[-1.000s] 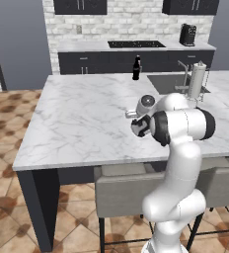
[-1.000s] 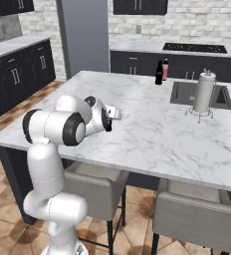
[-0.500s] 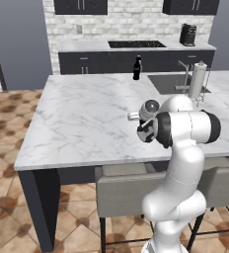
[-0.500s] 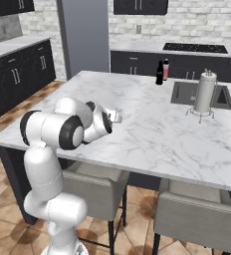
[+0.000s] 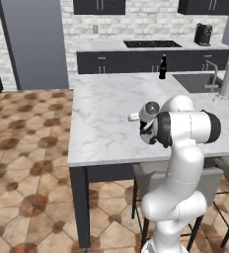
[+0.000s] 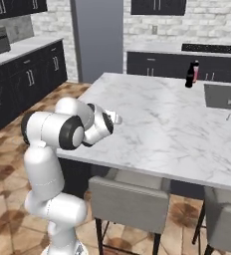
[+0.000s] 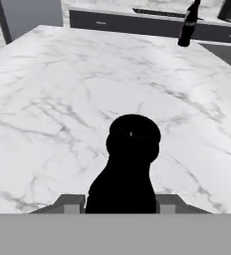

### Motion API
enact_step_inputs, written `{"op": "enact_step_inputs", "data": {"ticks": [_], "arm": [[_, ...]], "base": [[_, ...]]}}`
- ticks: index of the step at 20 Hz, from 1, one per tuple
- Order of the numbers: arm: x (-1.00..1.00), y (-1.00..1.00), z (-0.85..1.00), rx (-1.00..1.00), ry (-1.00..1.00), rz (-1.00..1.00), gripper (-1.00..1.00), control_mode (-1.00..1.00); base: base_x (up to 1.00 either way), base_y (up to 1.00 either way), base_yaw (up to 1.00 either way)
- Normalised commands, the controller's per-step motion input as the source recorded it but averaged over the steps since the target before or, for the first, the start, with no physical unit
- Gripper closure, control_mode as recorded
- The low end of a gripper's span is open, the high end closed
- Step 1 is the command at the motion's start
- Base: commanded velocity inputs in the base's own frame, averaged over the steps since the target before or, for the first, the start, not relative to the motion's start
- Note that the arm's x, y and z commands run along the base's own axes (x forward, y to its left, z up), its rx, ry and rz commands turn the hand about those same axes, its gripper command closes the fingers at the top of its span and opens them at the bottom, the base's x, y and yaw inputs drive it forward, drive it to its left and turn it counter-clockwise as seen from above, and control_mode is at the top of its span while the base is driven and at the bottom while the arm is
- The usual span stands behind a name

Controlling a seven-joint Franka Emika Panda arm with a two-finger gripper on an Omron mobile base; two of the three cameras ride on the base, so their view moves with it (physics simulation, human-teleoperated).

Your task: Place the large bottle from the dining counter next to the other large bottle outside the sink, and place the small bottle from the dining counter next to the other small bottle inside the sink.

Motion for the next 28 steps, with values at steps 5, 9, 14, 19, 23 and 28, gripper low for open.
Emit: {"op": "enact_step_inputs", "data": {"ticks": [5, 9, 14, 19, 23, 28], "arm": [[0.00, 0.00, 0.00, 0.00, 0.00, 0.00, 1.00, 1.00], [0.00, 0.00, 0.00, 0.00, 0.00, 0.00, 1.00, 1.00], [0.00, 0.00, 0.00, 0.00, 0.00, 0.00, 1.00, 1.00], [0.00, 0.00, 0.00, 0.00, 0.00, 0.00, 1.00, 1.00], [0.00, 0.00, 0.00, 0.00, 0.00, 0.00, 1.00, 1.00], [0.00, 0.00, 0.00, 0.00, 0.00, 0.00, 1.00, 1.00]], "base": [[0.00, 1.00, 0.00], [0.00, 1.00, 0.00], [0.00, 1.00, 0.00], [0.15, 0.98, 0.00], [0.57, 0.66, 0.01], [0.90, 0.25, 0.00]]}}
